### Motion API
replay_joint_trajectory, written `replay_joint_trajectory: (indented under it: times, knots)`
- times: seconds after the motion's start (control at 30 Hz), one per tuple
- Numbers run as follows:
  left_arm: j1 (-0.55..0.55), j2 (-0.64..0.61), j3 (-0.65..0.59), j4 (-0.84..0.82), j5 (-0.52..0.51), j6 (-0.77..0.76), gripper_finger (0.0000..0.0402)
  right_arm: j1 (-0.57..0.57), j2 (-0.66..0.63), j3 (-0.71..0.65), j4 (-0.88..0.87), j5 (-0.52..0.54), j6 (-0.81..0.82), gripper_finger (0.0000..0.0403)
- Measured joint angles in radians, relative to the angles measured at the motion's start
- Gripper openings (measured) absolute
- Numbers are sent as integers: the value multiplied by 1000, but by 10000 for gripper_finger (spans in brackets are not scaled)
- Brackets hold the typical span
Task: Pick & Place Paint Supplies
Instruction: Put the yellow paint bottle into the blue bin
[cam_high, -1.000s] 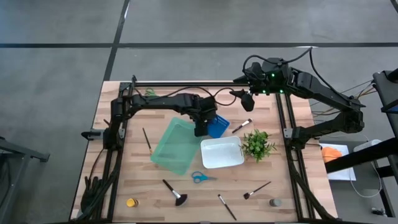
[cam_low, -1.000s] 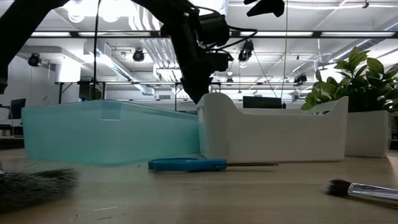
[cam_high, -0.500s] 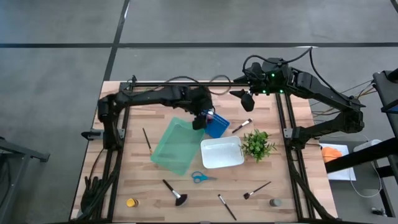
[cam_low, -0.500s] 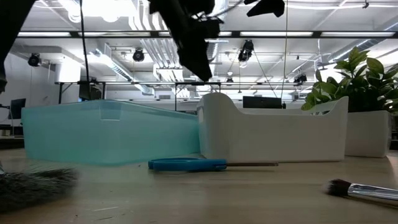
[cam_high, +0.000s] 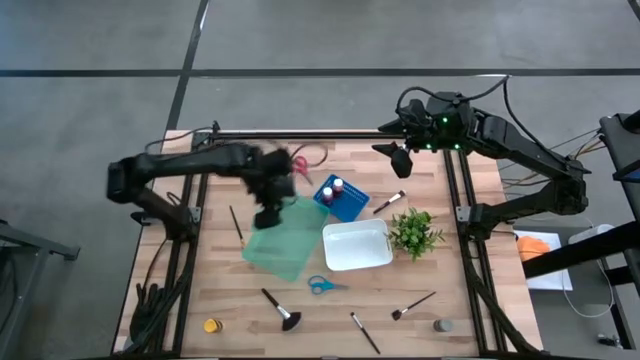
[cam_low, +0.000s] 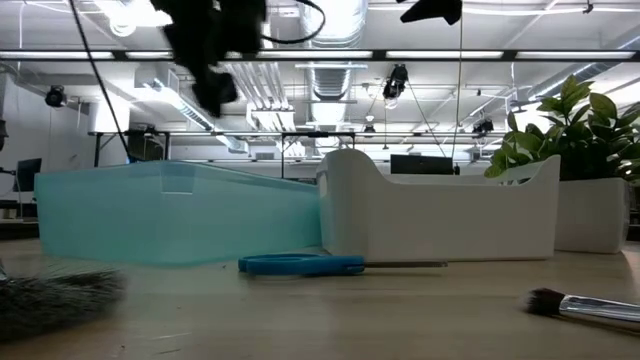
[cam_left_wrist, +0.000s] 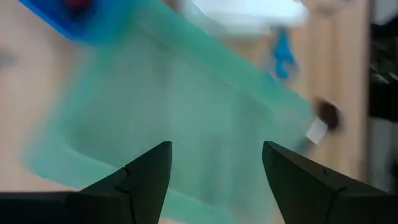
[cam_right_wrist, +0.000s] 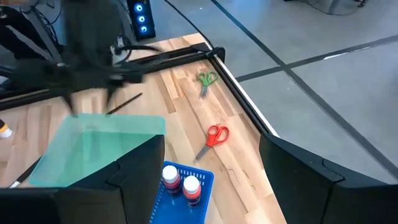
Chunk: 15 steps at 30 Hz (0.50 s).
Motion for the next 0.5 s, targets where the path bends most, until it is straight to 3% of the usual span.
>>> replay_joint_trajectory:
  times: [0.23,0.5]
  knots:
    - [-281,-259,-187,-14,34,-287,225,0,0,0,0,0,22,263]
    - [-811,-351,-225,74,-132,-920,216,0,1,0,-1,-35,75,263]
